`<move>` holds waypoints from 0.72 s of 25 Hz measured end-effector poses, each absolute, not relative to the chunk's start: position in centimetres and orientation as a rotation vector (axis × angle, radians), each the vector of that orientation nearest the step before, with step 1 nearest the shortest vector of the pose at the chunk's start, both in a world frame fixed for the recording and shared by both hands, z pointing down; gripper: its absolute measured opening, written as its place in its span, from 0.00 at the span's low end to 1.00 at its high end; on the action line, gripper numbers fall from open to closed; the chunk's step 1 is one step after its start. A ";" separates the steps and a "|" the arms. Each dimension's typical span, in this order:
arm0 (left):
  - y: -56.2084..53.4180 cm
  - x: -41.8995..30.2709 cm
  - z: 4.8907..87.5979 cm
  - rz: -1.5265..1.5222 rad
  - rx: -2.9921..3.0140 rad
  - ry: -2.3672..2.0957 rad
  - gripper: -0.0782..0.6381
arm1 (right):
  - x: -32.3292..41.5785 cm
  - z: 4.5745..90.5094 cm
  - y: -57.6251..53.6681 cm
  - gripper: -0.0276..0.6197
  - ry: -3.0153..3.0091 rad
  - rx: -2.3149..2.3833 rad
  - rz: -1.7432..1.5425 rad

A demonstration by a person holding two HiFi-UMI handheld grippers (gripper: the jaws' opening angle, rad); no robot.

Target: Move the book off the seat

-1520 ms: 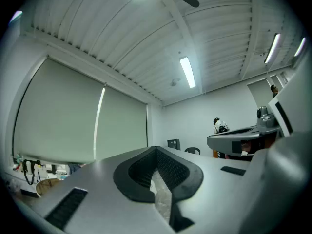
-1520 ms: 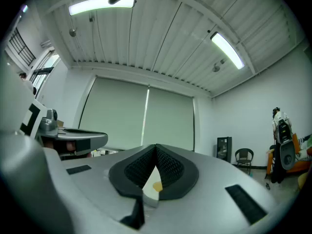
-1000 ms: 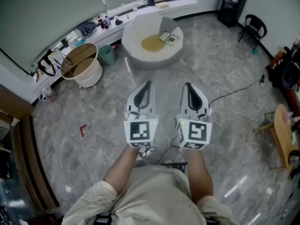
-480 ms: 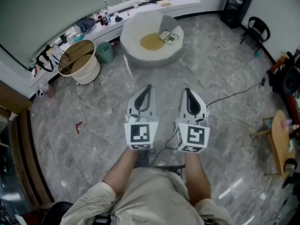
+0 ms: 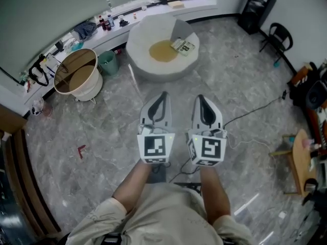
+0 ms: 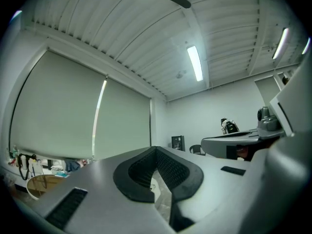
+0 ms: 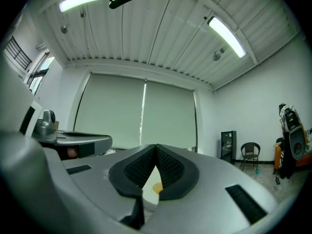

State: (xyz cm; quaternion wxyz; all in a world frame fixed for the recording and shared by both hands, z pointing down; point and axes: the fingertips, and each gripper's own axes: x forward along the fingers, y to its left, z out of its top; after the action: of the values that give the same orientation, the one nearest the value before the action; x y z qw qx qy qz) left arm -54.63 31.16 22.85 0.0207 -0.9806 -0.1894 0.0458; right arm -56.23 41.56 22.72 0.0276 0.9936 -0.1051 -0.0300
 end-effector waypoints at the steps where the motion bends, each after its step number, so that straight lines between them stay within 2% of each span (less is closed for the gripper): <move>1: 30.5 -53.2 22.7 0.145 -3.040 -0.592 0.11 | -54.7 22.7 40.7 0.05 -0.319 3.068 -0.082; 9: 24.8 -44.5 23.2 0.118 -3.099 -0.597 0.11 | -46.3 22.4 35.4 0.05 -0.300 3.042 -0.063; 18: 25.4 -38.9 24.2 0.100 -3.109 -0.622 0.11 | -40.7 23.4 36.7 0.05 -0.262 3.046 -0.040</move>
State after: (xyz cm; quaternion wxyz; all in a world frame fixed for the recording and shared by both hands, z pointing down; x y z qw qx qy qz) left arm -38.94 25.40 24.24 -0.0154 -0.9800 -0.1959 0.0314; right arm -40.71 36.72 23.42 0.0422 0.9953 -0.0858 -0.0129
